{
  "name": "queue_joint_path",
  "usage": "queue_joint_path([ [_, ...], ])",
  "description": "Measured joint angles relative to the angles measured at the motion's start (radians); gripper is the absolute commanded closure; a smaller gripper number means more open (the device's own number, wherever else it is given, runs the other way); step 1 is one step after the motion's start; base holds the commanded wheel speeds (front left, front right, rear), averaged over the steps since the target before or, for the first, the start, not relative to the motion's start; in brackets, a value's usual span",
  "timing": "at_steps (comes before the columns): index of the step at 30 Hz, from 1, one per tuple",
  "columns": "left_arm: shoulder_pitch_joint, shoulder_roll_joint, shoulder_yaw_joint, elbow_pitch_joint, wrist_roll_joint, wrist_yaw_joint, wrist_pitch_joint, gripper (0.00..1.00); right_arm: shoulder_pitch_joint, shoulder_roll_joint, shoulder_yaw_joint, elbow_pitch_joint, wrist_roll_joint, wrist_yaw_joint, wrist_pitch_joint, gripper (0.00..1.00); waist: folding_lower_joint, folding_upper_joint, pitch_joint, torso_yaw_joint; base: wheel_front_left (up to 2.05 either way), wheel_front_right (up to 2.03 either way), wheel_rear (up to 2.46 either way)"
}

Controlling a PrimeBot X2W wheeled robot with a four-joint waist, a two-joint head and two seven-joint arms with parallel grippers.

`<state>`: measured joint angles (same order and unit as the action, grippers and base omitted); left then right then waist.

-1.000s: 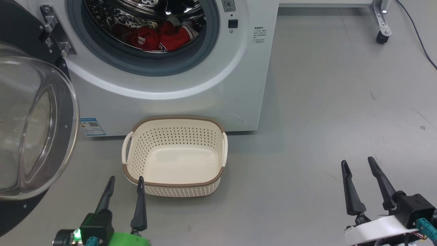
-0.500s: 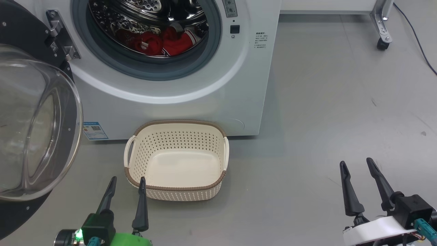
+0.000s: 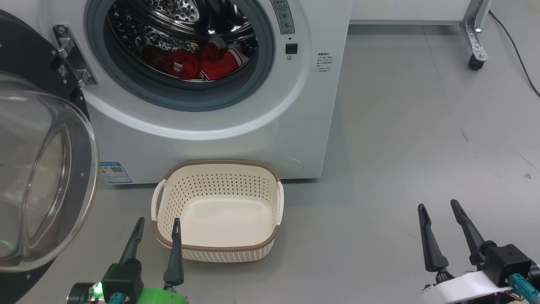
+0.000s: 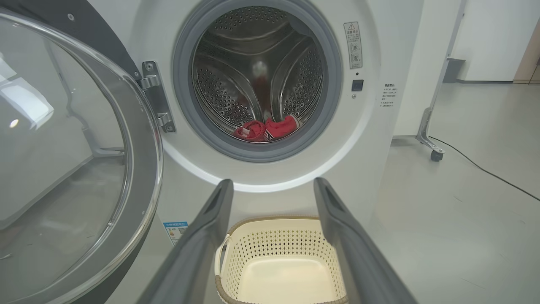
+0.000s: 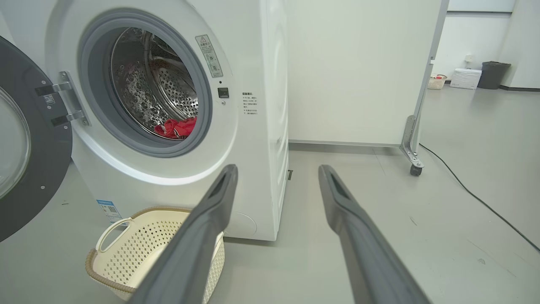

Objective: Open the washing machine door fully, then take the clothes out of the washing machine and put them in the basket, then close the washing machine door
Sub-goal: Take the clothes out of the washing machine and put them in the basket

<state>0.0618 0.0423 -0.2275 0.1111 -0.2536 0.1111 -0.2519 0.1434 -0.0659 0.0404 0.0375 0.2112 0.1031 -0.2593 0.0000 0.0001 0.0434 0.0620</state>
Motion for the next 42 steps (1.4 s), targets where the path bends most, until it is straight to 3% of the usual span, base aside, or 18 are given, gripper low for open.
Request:
queue_joint_path([
  [21, -0.001, 0.000, 0.001, -0.012, 0.000, 0.003, 0.000, 0.00, 0.008, 0.001, -0.001, 0.001, -0.002, 0.001, 0.000, 0.00, 0.0000, 0.0000, 0.014, 0.009, 1.02, -1.02, 0.00],
  [42, -0.002, 0.000, 0.000, -0.010, 0.000, 0.007, 0.000, 0.00, 0.008, 0.001, -0.001, 0.008, -0.003, 0.002, 0.000, 0.00, 0.0000, 0.0000, 0.014, 0.015, 0.25, -0.25, 0.00],
])
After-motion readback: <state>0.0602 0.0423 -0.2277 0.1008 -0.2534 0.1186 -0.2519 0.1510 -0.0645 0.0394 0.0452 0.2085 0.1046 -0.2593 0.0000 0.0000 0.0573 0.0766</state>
